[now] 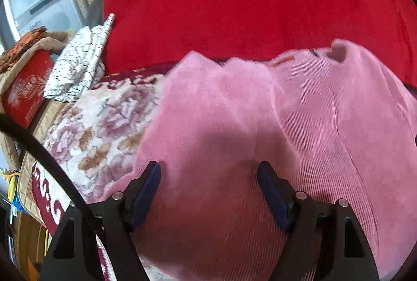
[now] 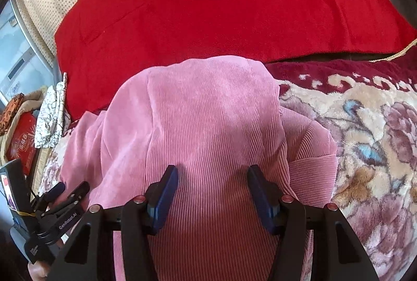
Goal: Fold large clothes
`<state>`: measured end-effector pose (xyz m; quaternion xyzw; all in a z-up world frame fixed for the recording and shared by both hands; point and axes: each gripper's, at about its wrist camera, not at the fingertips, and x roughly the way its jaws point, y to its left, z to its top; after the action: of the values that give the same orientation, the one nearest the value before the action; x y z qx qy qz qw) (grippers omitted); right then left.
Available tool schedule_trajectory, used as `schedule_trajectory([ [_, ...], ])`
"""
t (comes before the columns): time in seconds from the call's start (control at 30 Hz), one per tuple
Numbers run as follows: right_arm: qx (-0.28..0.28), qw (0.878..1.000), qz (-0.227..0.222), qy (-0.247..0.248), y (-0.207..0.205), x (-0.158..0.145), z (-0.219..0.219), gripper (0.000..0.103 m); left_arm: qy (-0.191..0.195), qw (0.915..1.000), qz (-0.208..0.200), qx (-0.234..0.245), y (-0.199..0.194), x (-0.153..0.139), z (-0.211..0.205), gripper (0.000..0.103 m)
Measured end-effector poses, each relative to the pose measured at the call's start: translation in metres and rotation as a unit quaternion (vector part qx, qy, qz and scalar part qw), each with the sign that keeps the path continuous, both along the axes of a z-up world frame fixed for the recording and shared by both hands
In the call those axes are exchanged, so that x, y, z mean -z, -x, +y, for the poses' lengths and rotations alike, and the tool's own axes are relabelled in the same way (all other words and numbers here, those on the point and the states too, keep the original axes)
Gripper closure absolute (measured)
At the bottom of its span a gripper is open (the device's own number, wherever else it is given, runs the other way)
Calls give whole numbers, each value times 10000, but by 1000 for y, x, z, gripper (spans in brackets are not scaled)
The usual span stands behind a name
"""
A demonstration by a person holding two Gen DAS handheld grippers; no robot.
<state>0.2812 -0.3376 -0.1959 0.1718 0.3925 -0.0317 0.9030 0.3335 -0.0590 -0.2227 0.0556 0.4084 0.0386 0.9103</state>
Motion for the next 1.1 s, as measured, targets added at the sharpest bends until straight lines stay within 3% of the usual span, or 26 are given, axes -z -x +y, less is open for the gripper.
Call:
schedule_trajectory([
  [0.17,-52,9997,-242,-40,9,-10,1,43,97,9986,-303,-423,2,-12,18,26],
  [0.4,-553,9959,-716,-26,25,-31,22,43,189,9962,1,-848,-10,0,42,26],
  [0.5,-624,9968,-490,19,21,-24,27,43,-36,9967,187,-786,-14,10,36,26],
  [0.57,-492,9988,32,46,9,-5,25,43,-249,9969,111,-742,-11,9,29,26],
  [0.63,-461,9989,-26,91,8,-3,24,43,-372,9968,102,-694,-10,8,25,26],
  [0.87,-462,9989,-34,114,13,-11,26,43,-211,9973,142,-686,-10,8,30,26],
  [1.1,-519,9979,-394,-43,24,-30,22,43,-214,9972,156,-697,-12,8,30,26],
])
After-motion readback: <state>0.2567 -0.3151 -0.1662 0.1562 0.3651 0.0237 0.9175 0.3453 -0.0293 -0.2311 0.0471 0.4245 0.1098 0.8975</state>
